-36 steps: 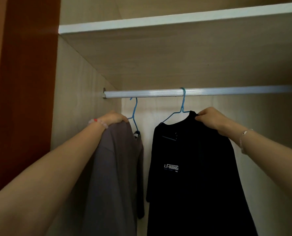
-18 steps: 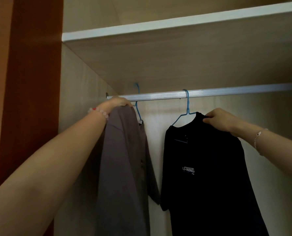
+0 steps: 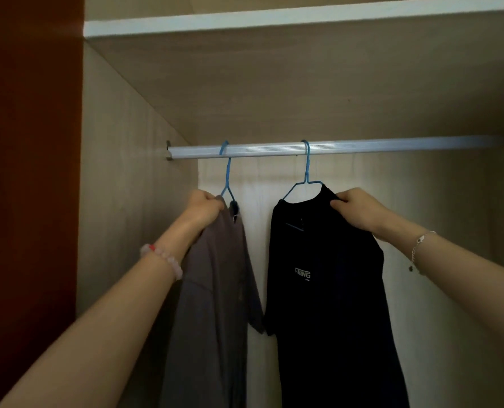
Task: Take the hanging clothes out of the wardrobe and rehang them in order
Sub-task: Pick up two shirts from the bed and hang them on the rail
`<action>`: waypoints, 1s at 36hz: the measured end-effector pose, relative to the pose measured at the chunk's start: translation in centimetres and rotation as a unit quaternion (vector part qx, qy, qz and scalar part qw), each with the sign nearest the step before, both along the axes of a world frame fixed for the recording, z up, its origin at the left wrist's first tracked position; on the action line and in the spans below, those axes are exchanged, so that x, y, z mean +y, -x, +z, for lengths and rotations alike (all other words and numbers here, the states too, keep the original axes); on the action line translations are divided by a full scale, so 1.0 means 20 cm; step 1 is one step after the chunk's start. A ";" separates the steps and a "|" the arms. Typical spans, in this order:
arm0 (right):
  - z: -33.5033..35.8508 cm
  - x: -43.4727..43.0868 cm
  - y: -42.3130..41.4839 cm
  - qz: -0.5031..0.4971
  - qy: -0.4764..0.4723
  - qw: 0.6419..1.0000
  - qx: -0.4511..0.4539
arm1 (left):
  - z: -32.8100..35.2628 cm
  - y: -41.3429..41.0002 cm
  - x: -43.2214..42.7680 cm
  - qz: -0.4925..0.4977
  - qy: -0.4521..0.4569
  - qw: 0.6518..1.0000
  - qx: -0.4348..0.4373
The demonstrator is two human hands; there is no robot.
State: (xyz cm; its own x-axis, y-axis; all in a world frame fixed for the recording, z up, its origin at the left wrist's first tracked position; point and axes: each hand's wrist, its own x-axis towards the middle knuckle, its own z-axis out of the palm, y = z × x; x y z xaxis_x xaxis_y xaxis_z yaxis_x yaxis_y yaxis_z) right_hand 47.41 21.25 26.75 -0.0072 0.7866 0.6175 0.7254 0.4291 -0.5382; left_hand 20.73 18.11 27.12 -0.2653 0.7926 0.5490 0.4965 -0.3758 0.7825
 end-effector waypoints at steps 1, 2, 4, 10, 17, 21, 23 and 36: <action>-0.02 0.00 -0.01 0.003 -0.001 1.000 0.002 | 0.00 -0.01 -0.01 -0.004 -0.001 1.000 0.003; -0.04 -0.01 -0.02 0.003 -0.004 1.000 0.001 | -0.01 -0.01 -0.02 -0.011 0.002 1.000 0.003; -0.08 -0.02 -0.04 -0.003 -0.018 1.000 -0.013 | -0.04 -0.02 -0.04 -0.029 0.004 1.000 -0.007; -0.26 -0.04 -0.13 -0.037 -0.055 0.997 -0.042 | -0.16 0.00 -0.10 -0.049 0.007 0.997 -0.060; -0.32 -0.04 -0.24 -0.094 -0.070 0.993 -0.003 | -0.24 0.04 -0.16 -0.003 -0.056 0.998 -0.017; -0.31 -0.06 -0.26 -0.106 -0.074 0.992 0.008 | -0.28 0.07 -0.18 0.032 -0.064 0.997 -0.005; -0.30 -0.08 -0.27 -0.113 -0.079 0.990 0.000 | -0.30 0.07 -0.20 0.041 -0.068 0.997 0.003; -0.29 -0.33 -0.40 -0.034 -0.050 0.991 0.116 | -0.59 0.04 -0.31 0.014 -0.068 0.995 -0.069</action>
